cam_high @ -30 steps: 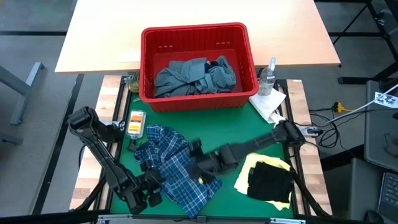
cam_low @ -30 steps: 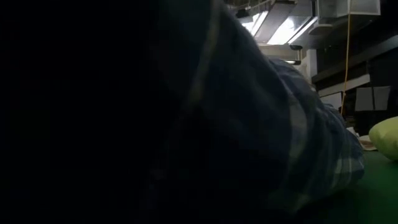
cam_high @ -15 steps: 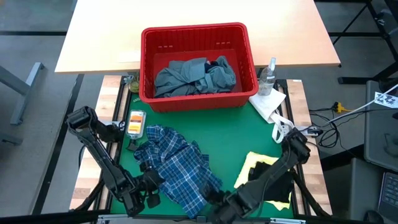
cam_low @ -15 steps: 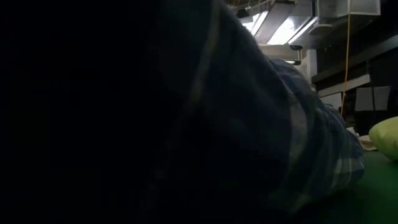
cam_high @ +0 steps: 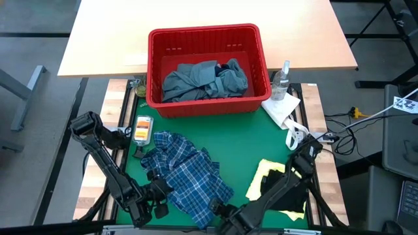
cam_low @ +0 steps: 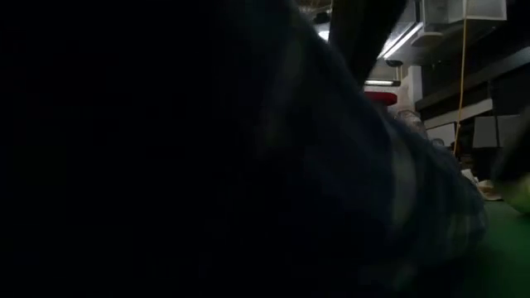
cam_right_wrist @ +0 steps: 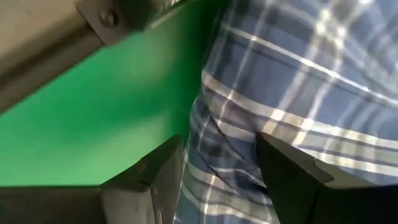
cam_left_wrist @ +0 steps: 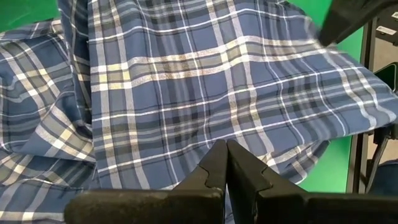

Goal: Fold Laundry from Bin
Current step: Fold the blue shirt

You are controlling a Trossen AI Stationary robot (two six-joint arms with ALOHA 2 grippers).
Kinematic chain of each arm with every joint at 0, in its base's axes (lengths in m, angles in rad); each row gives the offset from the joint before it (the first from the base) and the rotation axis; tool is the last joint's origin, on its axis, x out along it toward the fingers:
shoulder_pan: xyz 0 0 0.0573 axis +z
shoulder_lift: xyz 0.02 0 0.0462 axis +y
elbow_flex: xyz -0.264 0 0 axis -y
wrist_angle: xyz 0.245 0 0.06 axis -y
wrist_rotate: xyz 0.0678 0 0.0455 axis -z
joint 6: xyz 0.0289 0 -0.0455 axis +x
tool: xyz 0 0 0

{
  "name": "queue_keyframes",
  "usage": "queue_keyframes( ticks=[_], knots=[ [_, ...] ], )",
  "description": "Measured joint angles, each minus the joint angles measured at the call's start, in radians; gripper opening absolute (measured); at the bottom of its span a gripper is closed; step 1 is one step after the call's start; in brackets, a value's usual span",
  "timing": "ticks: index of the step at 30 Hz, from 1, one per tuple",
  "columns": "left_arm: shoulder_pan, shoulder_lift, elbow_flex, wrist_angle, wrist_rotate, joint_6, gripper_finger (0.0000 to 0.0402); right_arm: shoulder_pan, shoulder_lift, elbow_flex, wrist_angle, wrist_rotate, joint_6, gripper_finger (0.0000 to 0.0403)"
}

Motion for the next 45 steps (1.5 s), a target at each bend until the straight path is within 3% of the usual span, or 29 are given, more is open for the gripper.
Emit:
queue_keyframes(
  ticks=[14,21,25,31,36,39,45],
  knots=[
    [-0.006,0.0,0.0,0.0,0.0,0.0,0.0,-0.037,0.071,0.002,-0.001,0.04,-0.001,0.0193],
    [-0.006,0.0,0.0,0.006,0.0,-0.006,0.0,-0.04,0.079,0.001,-0.002,0.054,0.002,0.0088],
    [-0.007,-0.004,0.0,-0.016,0.001,-0.1,0.0,-0.037,0.079,0.002,-0.022,0.021,0.003,0.0016],
    [0.002,-0.008,0.0,-0.088,-0.007,-0.218,0.0,-0.017,0.04,0.0,-0.157,-0.076,0.073,0.0039],
    [0.052,0.011,0.0,-0.006,-0.055,-0.213,0.0,0.026,-0.012,0.046,-0.302,-0.124,0.164,0.0016],
    [0.097,0.05,0.0,0.109,-0.091,-0.131,0.0,0.051,-0.019,0.125,-0.409,-0.123,0.196,0.0009],
    [0.19,0.144,0.0,0.321,-0.047,0.03,0.0,0.07,-0.02,0.319,-0.494,-0.036,0.214,0.003]
  ],
)
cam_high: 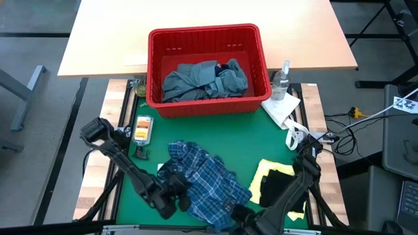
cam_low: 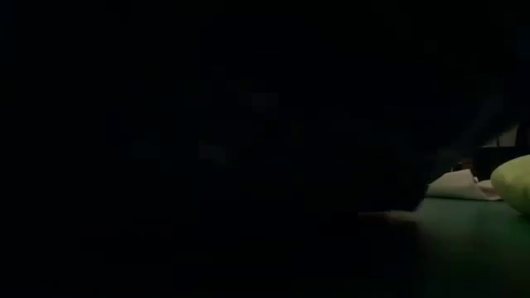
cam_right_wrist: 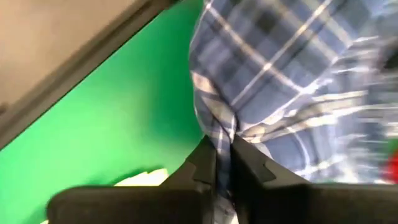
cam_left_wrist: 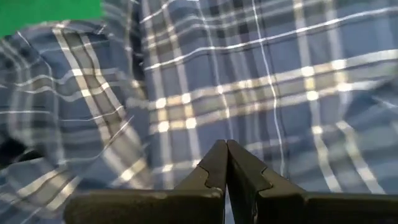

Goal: Fold Laundry from Bin
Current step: Fold the blue shirt

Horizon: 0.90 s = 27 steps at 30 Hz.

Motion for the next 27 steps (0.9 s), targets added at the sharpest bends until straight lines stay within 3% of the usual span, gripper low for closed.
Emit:
queue_keyframes(
  ticks=[8,13,18,22,27],
  knots=[
    [0.072,0.104,0.0,0.213,0.137,0.127,0.0,-0.069,-0.05,-0.016,0.135,0.24,-0.092,0.0007],
    [0.079,0.145,0.0,0.311,0.202,0.2,0.0,-0.152,-0.05,-0.016,0.272,0.231,-0.232,0.0023],
    [0.052,0.138,0.0,0.307,0.216,0.301,0.0,-0.22,-0.049,-0.016,0.389,0.194,-0.367,0.0016],
    [0.018,0.082,0.0,0.244,0.205,0.362,0.0,-0.261,-0.049,-0.016,0.428,0.11,-0.39,0.001],
    [-0.031,-0.021,0.0,0.088,0.147,0.336,0.0,-0.273,-0.049,-0.016,0.431,0.108,-0.392,0.002]
  ],
)
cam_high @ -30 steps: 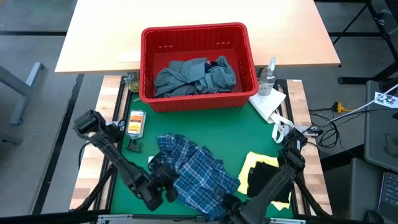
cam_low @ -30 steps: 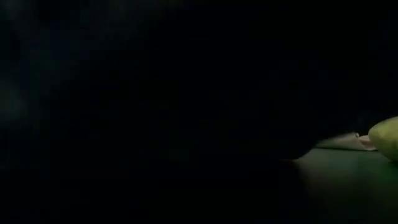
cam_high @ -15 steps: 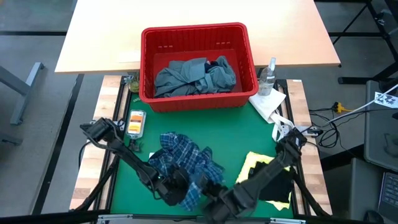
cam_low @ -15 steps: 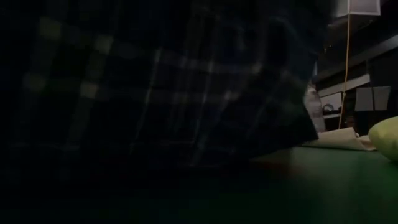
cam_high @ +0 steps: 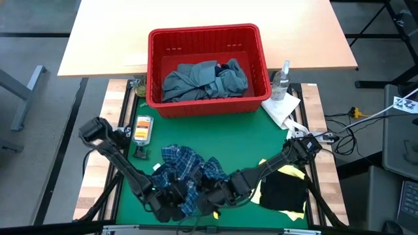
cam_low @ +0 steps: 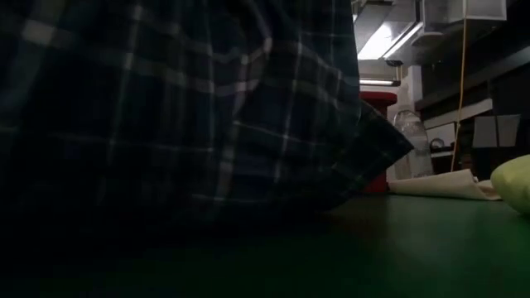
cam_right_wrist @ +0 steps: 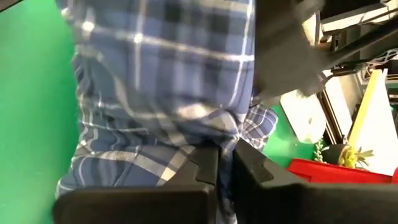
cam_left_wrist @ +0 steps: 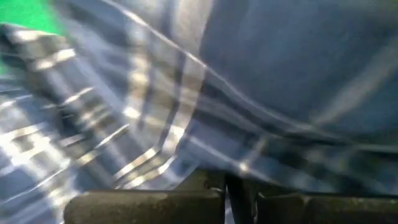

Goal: Fold Laundry from Bin
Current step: Fold the blue shirt

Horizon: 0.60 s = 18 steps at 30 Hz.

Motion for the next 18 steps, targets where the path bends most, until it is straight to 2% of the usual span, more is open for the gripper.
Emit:
queue_keyframes(
  ticks=[8,14,18],
  knots=[
    [-0.063,-0.125,0.0,-0.26,-0.062,-0.179,0.0,0.004,0.0,0.0,0.015,-0.002,-0.002,0.0013],
    [-0.088,-0.098,0.0,-0.401,-0.073,-0.344,0.0,0.002,0.0,0.0,0.067,-0.002,-0.045,0.0019],
    [-0.085,-0.042,0.0,-0.403,-0.074,-0.37,0.0,0.003,0.001,0.0,0.114,-0.003,-0.081,0.002]
  ],
)
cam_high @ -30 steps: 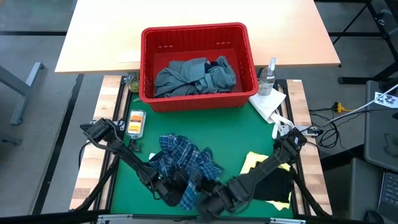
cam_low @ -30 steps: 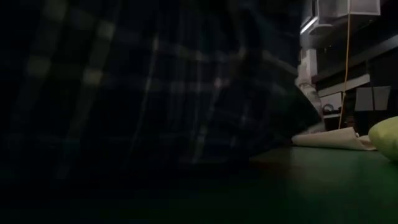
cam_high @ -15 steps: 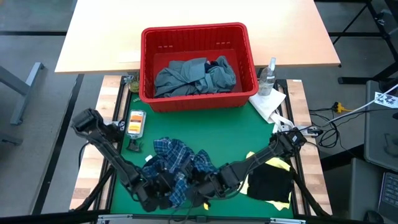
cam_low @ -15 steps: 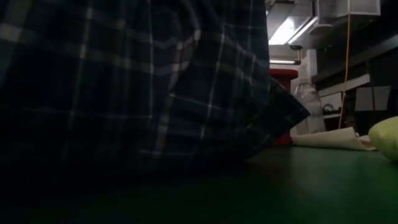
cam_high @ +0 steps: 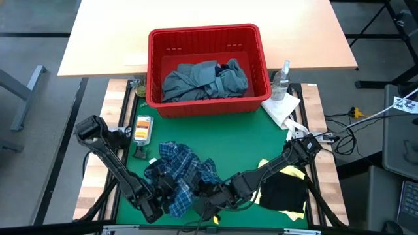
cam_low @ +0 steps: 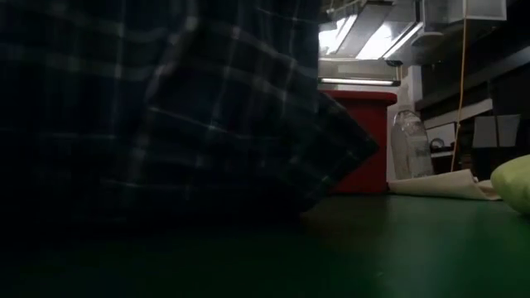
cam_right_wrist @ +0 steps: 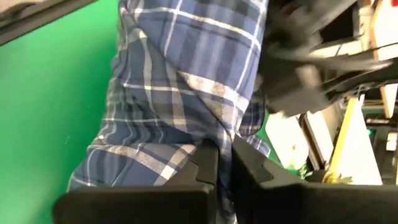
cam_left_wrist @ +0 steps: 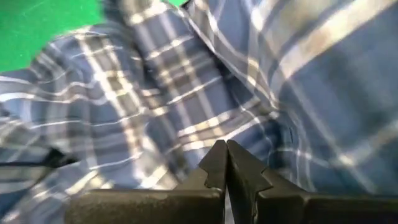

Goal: Fold Laundry from Bin
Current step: Fold the blue shirt

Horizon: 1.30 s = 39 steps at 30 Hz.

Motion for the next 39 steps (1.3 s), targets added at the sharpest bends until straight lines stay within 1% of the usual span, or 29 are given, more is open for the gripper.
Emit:
queue_keyframes(
  ticks=[4,7,10,13,17,19,21,24,26,33,36,39],
  knots=[
    [0.013,0.087,0.0,0.067,0.003,0.001,0.0,0.0,0.0,0.0,0.027,-0.001,-0.026,0.002],
    [0.028,0.158,0.0,0.161,0.014,0.018,0.0,0.0,0.0,0.0,0.024,-0.04,-0.027,0.0021],
    [0.049,0.22,0.0,0.304,0.055,0.098,0.0,0.008,-0.006,0.0,0.024,-0.094,-0.026,0.0021],
    [0.07,0.263,0.004,0.494,0.093,0.195,0.0,0.018,-0.009,0.0,0.027,-0.116,-0.026,0.0021],
    [0.095,0.29,0.001,0.721,0.171,0.352,0.0,0.032,-0.01,0.0,0.033,-0.116,-0.026,0.0021],
    [0.108,0.292,-0.002,0.805,0.23,0.428,0.0,0.037,-0.01,0.0,0.036,-0.115,-0.026,0.0021],
    [0.122,0.292,-0.002,0.87,0.311,0.47,0.0,0.035,-0.011,0.0,0.036,-0.103,-0.026,0.0021],
    [0.134,0.29,-0.002,0.883,0.422,0.487,0.0,0.03,-0.012,0.0,0.032,-0.086,-0.026,0.0021],
    [0.131,0.29,-0.002,0.883,0.46,0.499,0.0,0.028,-0.012,0.0,0.031,-0.087,-0.026,0.0021],
    [0.103,0.278,-0.002,0.857,0.464,0.508,0.0,0.037,-0.012,0.0,0.036,-0.106,-0.026,0.0021],
    [0.091,0.256,-0.002,0.813,0.462,0.51,0.0,0.045,-0.013,0.001,0.035,-0.105,-0.027,0.0021],
    [0.078,0.217,-0.001,0.736,0.425,0.504,0.0,0.052,-0.013,0.001,0.032,-0.101,-0.027,0.0021]
  ],
)
